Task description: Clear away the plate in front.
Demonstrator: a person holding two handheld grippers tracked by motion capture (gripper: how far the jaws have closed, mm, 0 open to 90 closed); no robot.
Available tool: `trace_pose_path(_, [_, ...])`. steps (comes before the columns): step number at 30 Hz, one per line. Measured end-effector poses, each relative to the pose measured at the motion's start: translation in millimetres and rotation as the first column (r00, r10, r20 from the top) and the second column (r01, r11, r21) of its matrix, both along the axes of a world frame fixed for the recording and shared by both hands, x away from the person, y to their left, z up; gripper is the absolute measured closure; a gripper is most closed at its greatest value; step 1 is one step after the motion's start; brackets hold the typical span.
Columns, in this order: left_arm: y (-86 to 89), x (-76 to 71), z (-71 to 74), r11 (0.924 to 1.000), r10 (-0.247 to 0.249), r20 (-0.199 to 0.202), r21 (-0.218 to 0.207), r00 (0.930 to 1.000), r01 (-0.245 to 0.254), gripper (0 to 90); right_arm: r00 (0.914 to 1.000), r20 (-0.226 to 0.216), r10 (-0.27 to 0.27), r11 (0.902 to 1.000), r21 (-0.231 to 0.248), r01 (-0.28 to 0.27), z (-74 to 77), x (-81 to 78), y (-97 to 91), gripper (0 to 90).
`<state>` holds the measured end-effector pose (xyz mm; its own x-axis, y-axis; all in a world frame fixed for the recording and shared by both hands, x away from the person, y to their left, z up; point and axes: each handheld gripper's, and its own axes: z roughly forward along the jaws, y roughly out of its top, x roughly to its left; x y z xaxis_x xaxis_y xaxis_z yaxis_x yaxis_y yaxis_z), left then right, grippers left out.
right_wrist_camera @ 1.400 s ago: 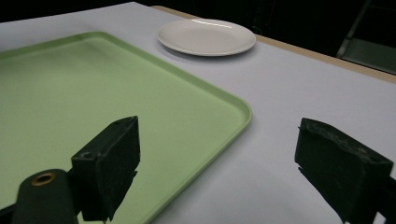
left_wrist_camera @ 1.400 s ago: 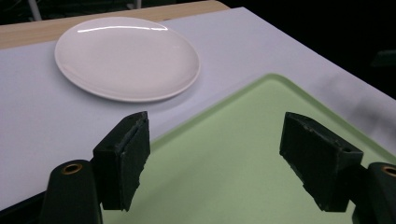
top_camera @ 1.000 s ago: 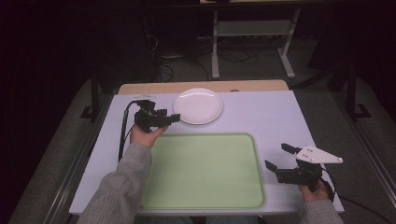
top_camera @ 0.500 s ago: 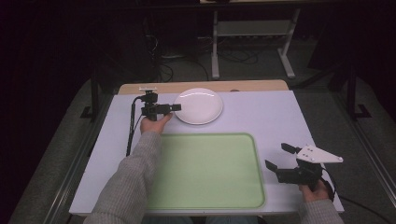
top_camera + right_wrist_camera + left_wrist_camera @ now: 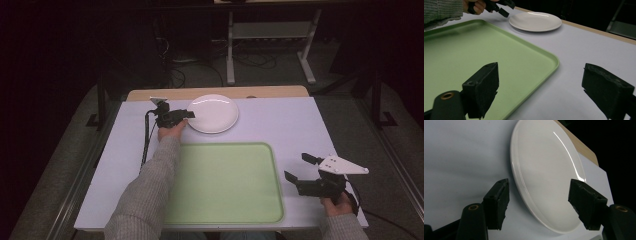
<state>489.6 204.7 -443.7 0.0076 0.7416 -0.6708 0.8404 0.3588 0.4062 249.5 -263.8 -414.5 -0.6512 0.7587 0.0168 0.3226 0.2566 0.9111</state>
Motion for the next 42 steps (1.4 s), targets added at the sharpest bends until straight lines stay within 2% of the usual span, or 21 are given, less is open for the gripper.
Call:
trace_pose_path(1, [0.0,0.0,0.0,1.0,0.0,0.0,0.0,1.0,0.0,34.4,1.0,0.0,0.0,1.0,0.0,0.0,0.0,0.0,0.0,13.3])
trace_pose_path(2, [-0.5,1.3,-2.7,0.9998,0.011,-0.02,-0.017,0.9997,-0.012,34.5,1.0,-0.001,0.0,1.0,0.001,0.0,0.0,0.2,-0.2,13.3])
trace_pose_path(7, [-2.5,3.8,-8.8,0.9984,0.05,-0.059,-0.024,0.997,-0.052,36.5,1.0,-0.002,-0.003,1.0,0.006,0.003,0.4,0.2,-0.9,13.3])
trace_pose_path(17, [-9.3,7.9,-11.9,0.9918,0.079,-0.082,-0.094,0.9935,-0.087,39.9,1.0,-0.002,-0.004,0.9999,0.01,0.004,0.6,0.6,-2.0,13.3])
trace_pose_path(19, [-11.9,8.8,-11.1,0.9908,0.089,-0.09,-0.094,0.9919,-0.098,39.4,1.0,0.0,-0.005,0.9999,0.013,0.005,0.8,0.7,-2.4,13.3])
trace_pose_path(23, [-11.9,9.8,-14.5,0.9823,0.112,-0.115,-0.137,0.987,-0.127,39.6,1.0,0.001,-0.005,0.9998,0.017,0.005,1.1,0.6,-3.0,13.3])
trace_pose_path(27, [-14.7,9.9,-18.3,0.9782,0.111,-0.132,-0.161,0.9851,-0.131,40.2,1.0,0.002,-0.005,0.9998,0.02,0.005,1.3,0.7,-3.6,13.3])
trace_pose_path(31, [-16.1,8.8,-18.5,0.9749,0.131,-0.133,-0.163,0.9824,-0.152,40.6,1.0,0.003,-0.006,0.9997,0.023,0.006,1.6,0.6,-4.0,13.3])
trace_pose_path(36, [-16.4,6.7,-19.5,0.9762,0.139,-0.12,-0.15,0.983,-0.156,43.5,1.0,0.004,-0.007,0.9997,0.025,0.006,2.0,0.4,-4.2,13.3])
trace_pose_path(41, [-13.8,5.4,-21.6,0.979,0.137,-0.118,-0.135,0.9834,-0.153,52.0,1.0,0.007,-0.005,0.9997,0.025,0.005,2.2,0.4,-4.2,13.3])
trace_pose_path(42, [-12.4,4.0,-23.3,0.9809,0.134,-0.11,-0.127,0.9849,-0.147,58.4,1.0,0.006,-0.005,0.9997,0.025,0.005,2.3,0.4,-4.2,13.3])
